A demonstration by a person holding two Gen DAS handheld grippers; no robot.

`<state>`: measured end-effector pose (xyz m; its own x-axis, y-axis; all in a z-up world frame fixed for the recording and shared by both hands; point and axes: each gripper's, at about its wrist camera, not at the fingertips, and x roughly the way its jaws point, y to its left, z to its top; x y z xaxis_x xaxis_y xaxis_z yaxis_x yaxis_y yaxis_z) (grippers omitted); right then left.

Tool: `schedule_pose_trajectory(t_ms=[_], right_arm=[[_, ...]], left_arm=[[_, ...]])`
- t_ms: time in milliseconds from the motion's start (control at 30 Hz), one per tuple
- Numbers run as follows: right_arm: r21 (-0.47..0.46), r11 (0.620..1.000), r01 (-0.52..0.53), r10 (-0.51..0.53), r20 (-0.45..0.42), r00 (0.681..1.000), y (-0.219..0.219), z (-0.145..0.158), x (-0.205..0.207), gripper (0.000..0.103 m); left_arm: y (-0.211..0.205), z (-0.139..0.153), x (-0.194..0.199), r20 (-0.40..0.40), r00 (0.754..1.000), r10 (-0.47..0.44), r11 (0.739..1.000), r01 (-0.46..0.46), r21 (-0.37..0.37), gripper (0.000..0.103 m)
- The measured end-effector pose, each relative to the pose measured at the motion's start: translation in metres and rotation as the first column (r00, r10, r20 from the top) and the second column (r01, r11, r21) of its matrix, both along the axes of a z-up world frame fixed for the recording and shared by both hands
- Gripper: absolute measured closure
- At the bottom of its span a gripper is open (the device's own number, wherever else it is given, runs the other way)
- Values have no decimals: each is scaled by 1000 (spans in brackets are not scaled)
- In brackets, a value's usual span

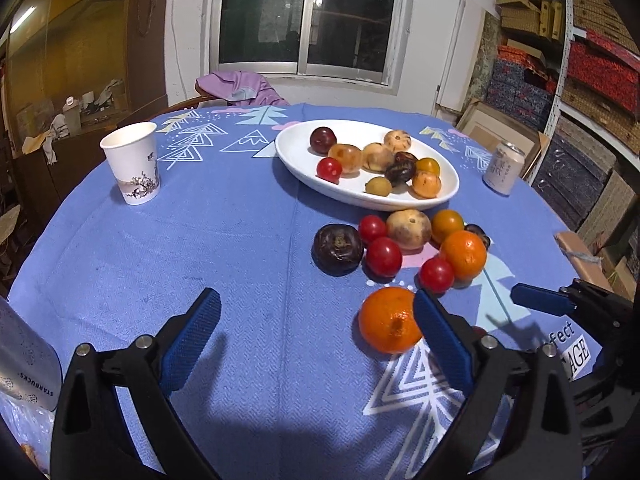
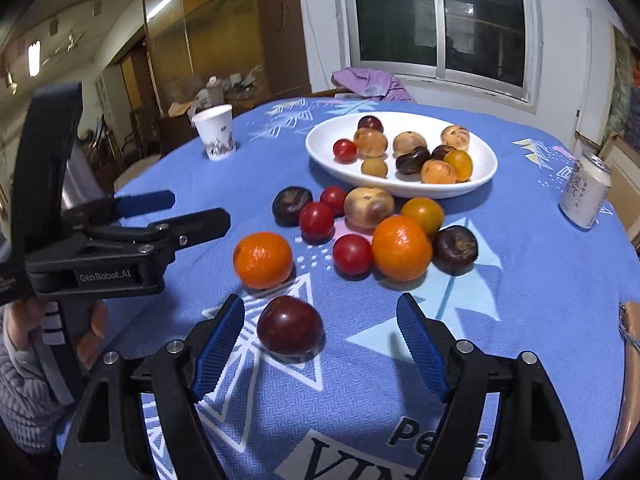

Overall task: Organize fruits
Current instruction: 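Grasp the dark red plum with the right tool, then grasp the mandarin orange with the left tool while the right tool holds the plum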

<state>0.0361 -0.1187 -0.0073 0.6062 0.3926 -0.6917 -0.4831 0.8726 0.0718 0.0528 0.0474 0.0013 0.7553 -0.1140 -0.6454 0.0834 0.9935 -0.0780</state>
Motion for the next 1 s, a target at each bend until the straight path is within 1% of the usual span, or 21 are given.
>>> schedule_pose_trajectory(t_ms=[100, 167, 233, 300, 367, 433, 467, 533, 567, 600, 633, 700, 767, 833, 900, 933, 1000], right_arm=[[13, 1000, -7, 7, -40, 999, 2, -5, 5, 24], [21, 1000, -4, 5, -50, 999, 2, -6, 7, 26], [24, 1000, -7, 8, -56, 998, 3, -7, 8, 30], [23, 1000, -12, 13, -68, 998, 5, -10, 9, 33], [22, 1000, -20, 22, -82, 996, 7, -12, 11, 40], [55, 997, -49, 55, -115, 992, 9, -14, 14, 60], [70, 996, -62, 70, -120, 990, 9, -14, 14, 65], [68, 996, -57, 65, -113, 992, 7, -13, 12, 65], [84, 995, -56, 66, -120, 991, 4, -11, 13, 65], [121, 992, -36, 52, -123, 991, -5, -6, 14, 65], [142, 990, -15, 32, -114, 993, -12, -1, 16, 65], [179, 982, 64, -52, -73, 996, -33, 11, 19, 65], [232, 964, 127, -113, -77, 991, -52, 17, 24, 65], [268, 948, 171, -153, -88, 984, -67, 20, 28, 65], [282, 942, 184, -164, -94, 982, -71, 21, 30, 65], [283, 942, 182, -161, -95, 982, -71, 22, 31, 65], [278, 945, 171, -152, -89, 984, -68, 21, 29, 65]], left_arm=[[-3, 1, 1, 4, 1000, -4, 1000, 4, 14, 8], [-2, 0, 1, 0, 1000, 4, 1000, -4, 12, 8], [1, -1, 4, -11, 1000, 20, 1000, -20, 9, 8], [4, -2, 6, -17, 999, 29, 1000, -29, 7, 8], [4, -2, 6, -19, 999, 27, 1000, -27, 6, 8], [2, -2, 6, -18, 1000, 23, 1000, -23, 11, 8], [2, -3, 6, -18, 1000, 20, 1000, -20, 13, 8], [0, -4, 7, -21, 1000, 13, 1000, -13, 14, 8], [-1, -4, 6, -18, 1000, 6, 1000, -6, 13, 8], [-3, -4, 5, -13, 1000, -6, 1000, 6, 10, 8], [-6, -3, 4, -5, 1000, -24, 1000, 24, 8, 8], [-16, -2, 0, 13, 998, -67, 998, 67, 21, 8], [-31, -3, -4, 26, 993, -118, 991, 117, 58, 8], [-49, -7, -5, 21, 984, -175, 979, 172, 110, 8], [-63, -11, -4, 8, 977, -211, 966, 207, 154, 8], [-68, -13, -3, -2, 975, -224, 961, 221, 166, 10], [-70, -15, 0, -16, 972, -233, 960, 232, 156, 19]])
